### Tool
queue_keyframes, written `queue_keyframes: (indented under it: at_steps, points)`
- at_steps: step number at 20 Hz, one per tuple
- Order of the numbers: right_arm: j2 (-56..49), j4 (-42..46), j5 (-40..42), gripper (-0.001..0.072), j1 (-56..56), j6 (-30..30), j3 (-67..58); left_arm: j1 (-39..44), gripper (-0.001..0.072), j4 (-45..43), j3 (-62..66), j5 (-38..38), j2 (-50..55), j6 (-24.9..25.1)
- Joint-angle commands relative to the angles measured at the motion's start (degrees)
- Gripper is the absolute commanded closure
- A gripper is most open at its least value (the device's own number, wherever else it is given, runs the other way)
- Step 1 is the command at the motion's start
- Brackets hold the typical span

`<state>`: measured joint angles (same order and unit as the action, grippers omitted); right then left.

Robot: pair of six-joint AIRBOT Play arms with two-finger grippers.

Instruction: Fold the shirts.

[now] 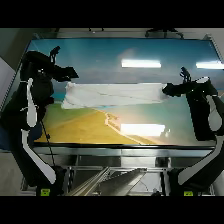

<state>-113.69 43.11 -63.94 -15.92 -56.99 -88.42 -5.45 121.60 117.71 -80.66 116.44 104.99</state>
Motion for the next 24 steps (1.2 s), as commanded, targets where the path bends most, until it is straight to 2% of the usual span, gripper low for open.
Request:
queue_keyframes:
  at_steps: [1, 2, 3, 4, 10, 12, 15, 18, 22, 24]
  points:
    - [-0.72, -7.50, -6.56, 0.0662, 0.07, 5.25, -0.90, 2.14, 0.0097, 0.09, 0.04, -0.33, -0.02, -0.11]
    - [-0.63, -9.46, -8.52, 0.0689, 0.07, 6.14, -1.86, 3.26, 0.0297, 0.09, 0.04, -0.33, 0.00, -0.09]
    - [-0.39, -11.41, -10.51, 0.0689, 0.07, 6.19, -3.15, 4.63, 0.0530, 0.07, 0.02, -0.31, 0.00, -0.07]
    - [0.07, -13.16, -12.50, 0.0690, 0.00, 5.97, -4.52, 6.32, 0.0693, 0.07, -0.13, 0.13, 0.00, -0.07]
    - [6.19, -16.44, -20.17, 0.0690, -0.13, 0.59, -9.31, 19.89, 0.0693, 4.59, -9.97, 11.96, 1.16, -0.13]
    - [8.44, -19.45, -22.45, 0.0689, -0.20, 0.00, -9.70, 24.72, 0.0693, 4.59, -7.93, 13.03, 4.15, -0.68]
    - [11.30, -20.50, -24.87, 0.0689, -1.57, -1.88, -10.91, 30.27, 0.0693, 4.61, 0.94, 11.89, 10.78, -4.00]
    - [12.85, -20.46, -27.02, 0.0690, -3.69, -3.63, -12.33, 32.85, 0.0693, 5.14, 2.34, 13.92, 12.72, -4.98]
    - [13.07, -20.48, -28.09, 0.0689, -5.55, -5.42, -13.27, 33.05, 0.0693, 16.13, -0.50, 18.49, 12.57, -4.35]
    - [13.07, -21.66, -28.24, 0.0690, -5.42, -5.90, -13.27, 31.89, 0.0693, 19.52, 2.38, 15.34, 10.97, -3.80]
